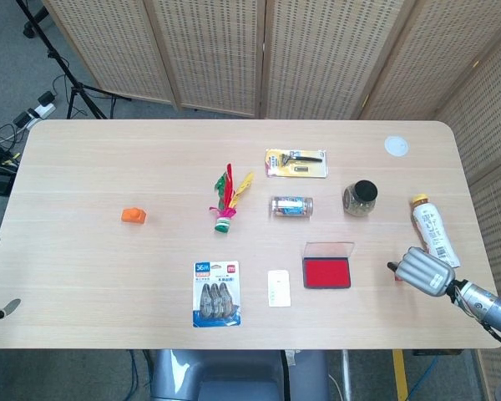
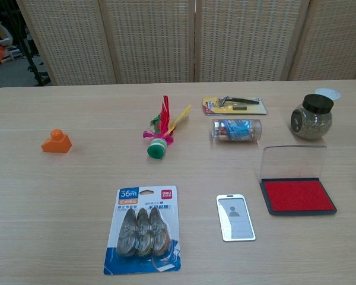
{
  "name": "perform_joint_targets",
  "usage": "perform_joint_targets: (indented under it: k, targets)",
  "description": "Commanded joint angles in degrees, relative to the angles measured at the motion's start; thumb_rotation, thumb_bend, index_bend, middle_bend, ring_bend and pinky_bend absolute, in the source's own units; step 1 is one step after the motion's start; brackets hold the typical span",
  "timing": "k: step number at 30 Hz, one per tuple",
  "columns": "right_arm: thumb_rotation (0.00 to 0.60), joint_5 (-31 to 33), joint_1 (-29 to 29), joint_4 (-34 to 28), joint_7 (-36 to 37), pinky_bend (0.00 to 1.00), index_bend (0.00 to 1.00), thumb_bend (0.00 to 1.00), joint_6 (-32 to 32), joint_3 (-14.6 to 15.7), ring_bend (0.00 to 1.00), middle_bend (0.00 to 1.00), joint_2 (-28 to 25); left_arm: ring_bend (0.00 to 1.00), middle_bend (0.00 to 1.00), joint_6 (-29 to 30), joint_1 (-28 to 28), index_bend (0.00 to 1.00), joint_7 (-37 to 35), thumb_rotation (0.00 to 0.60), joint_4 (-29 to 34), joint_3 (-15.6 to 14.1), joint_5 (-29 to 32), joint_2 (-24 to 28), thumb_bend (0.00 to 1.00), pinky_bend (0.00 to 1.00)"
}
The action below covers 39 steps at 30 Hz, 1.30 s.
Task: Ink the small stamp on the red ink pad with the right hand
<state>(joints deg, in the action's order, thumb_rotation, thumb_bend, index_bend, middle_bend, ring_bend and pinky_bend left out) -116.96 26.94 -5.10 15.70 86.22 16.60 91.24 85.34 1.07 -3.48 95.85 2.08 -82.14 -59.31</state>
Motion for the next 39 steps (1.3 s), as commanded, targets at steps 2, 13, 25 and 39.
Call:
perform_joint_targets:
  k: [2,13,25,39]
  targets:
    - [0.6,0.21,-0.11,0.1,0.06,1.0,0.43,0.09,-0.42,0.42,1.0,0.95,0.4,0.0,0.0,-0.24,0.1,0.0,0.2,0.6,0.09,0.08,0.23,-0.06,0.0,0.0]
    - [0.6,1.62,-0.19,0.53,0.93,1.0,0.44,0.13,-3.18,0.8,1.0,0.95,1.46,0.0,0.0,-0.36,0.16,0.0,1.05,0.6,0.34,0.07,0.36,-0.36,0.0,0.0]
    - [0.6,3.15,-0.13,0.33,1.81,1.0,0.44,0.17,-3.81,0.74,1.0,0.95,2.64,0.0,0.0,-0.35,0.17,0.0,1.91,0.6,0.79,0.09,0.49,-0.61,0.0,0.0]
    - [0.6,5.73,0.19,-0.31,4.83,1.0,0.44,0.18,-4.73,-0.12,1.0,0.95,4.83,0.0,0.0,-0.51,0.14,0.0,1.15,0.6,0.44,0.12,0.59,-0.43,0.0,0.0]
